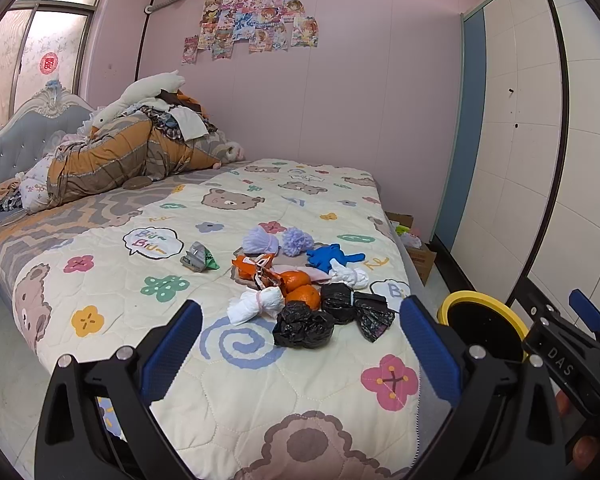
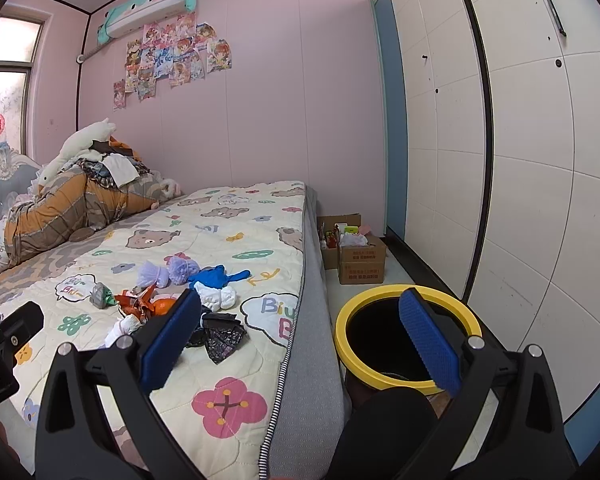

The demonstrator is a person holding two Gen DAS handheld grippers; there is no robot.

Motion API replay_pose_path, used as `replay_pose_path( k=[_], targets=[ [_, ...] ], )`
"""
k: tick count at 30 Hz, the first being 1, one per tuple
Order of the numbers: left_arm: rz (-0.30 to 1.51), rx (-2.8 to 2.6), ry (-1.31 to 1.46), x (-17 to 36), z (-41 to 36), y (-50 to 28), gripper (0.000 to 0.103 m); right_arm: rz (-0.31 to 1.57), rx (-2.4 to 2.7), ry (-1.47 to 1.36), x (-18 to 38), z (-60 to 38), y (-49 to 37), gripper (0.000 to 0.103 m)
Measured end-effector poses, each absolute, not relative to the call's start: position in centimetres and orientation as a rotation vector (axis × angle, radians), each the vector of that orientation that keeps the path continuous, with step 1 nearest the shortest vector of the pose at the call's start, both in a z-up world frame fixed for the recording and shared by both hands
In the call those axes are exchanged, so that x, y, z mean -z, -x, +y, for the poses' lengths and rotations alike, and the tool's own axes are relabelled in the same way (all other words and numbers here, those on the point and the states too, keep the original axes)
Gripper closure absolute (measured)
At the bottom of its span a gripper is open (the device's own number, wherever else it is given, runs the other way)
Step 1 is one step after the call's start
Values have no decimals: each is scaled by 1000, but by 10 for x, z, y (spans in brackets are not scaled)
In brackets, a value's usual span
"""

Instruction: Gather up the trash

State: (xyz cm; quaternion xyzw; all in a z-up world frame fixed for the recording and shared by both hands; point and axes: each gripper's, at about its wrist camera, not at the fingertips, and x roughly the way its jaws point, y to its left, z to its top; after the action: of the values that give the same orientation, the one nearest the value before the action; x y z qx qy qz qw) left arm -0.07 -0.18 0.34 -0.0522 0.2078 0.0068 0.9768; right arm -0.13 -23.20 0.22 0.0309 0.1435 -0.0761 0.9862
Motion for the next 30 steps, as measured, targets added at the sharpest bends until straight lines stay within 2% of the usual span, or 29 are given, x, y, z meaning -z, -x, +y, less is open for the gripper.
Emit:
replay_pose_path(
  k=[30],
  targets=[
    [435, -12, 113, 2, 0, -1, 7, 299, 154, -66, 2, -231, -1, 8]
  ],
)
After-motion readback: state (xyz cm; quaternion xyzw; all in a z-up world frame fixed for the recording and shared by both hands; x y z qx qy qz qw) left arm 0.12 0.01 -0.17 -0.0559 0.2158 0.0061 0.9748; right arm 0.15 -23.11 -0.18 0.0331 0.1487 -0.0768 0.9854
